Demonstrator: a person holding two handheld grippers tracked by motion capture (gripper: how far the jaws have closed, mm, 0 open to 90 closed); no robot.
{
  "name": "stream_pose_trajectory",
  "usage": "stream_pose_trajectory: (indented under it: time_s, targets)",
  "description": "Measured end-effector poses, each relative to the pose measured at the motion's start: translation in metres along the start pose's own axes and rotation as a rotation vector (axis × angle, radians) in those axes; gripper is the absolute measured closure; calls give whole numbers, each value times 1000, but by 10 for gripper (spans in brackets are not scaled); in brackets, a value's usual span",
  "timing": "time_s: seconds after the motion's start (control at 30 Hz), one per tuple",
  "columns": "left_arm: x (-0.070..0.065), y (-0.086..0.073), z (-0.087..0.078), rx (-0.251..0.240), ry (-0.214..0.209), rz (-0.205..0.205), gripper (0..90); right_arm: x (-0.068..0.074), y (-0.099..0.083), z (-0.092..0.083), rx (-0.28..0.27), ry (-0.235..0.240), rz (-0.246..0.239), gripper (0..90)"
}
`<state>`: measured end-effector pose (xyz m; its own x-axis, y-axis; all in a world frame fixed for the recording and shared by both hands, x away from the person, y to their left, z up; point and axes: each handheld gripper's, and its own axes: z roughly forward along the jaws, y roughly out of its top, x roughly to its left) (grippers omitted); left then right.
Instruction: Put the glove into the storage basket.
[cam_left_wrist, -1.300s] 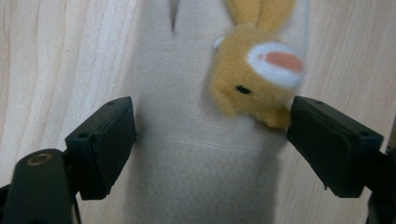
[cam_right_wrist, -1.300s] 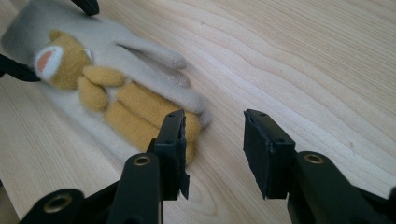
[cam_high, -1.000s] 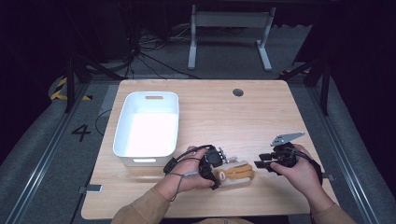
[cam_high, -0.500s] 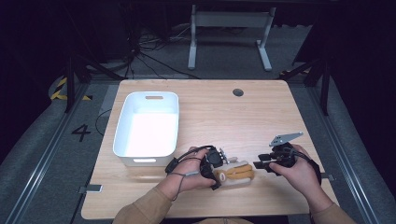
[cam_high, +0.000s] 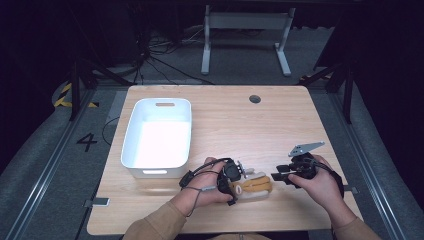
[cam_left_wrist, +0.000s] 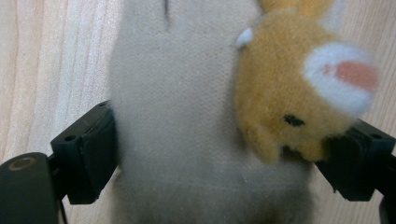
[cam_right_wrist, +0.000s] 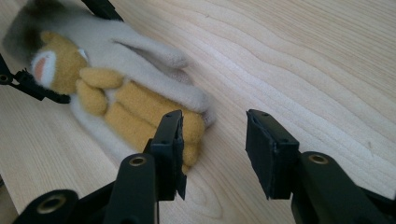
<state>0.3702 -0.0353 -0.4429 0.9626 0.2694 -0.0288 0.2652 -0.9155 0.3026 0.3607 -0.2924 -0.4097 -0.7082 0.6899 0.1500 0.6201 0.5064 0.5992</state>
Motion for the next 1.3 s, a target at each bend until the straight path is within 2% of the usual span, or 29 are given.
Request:
stream_pose_trajectory:
  time_s: [0.07, 0.2, 0.37, 0.4, 0.57, 0.67, 0.83, 0.87, 0.93, 1.03, 1.1, 1.13, 1.3]
  targets:
    - [-2, 1, 1, 7, 16, 11, 116, 0, 0, 0, 1, 0, 0, 572]
    - [-2, 2, 1, 7, 19, 5, 119, 0, 0, 1, 1, 3, 1, 571]
    - [-1, 2, -1, 7, 15, 13, 170, 0, 0, 1, 1, 1, 2, 572]
    - [-1, 2, -2, 9, 18, 8, 211, -1, 0, 1, 1, 3, 5, 573]
    - [-2, 1, -4, 2, 19, 16, 268, -1, 0, -1, -29, 3, 9, 583]
    - [-4, 2, -7, 11, 17, 17, 406, 0, 0, -3, -40, 6, 18, 592]
    - [-5, 3, -9, 18, 17, 6, 485, 0, 0, -2, -41, 17, 26, 603]
    - [-6, 3, -9, 24, 21, 8, 547, 0, 0, -2, -44, 16, 27, 609]
    - [-6, 3, -10, 25, 21, 9, 575, 0, 0, -3, -45, 16, 29, 610]
    - [-7, 4, -10, 27, 29, 1, 676, 0, 0, -3, -50, 14, 32, 612]
    - [-7, 3, -10, 18, 38, -8, 694, 0, 0, -3, -51, 14, 32, 612]
    - [-7, 4, -10, 30, 40, -13, 718, 0, 0, -3, -51, 15, 32, 612]
    - [-7, 4, -10, 20, 29, -20, 742, -1, 0, -4, -55, 13, 34, 614]
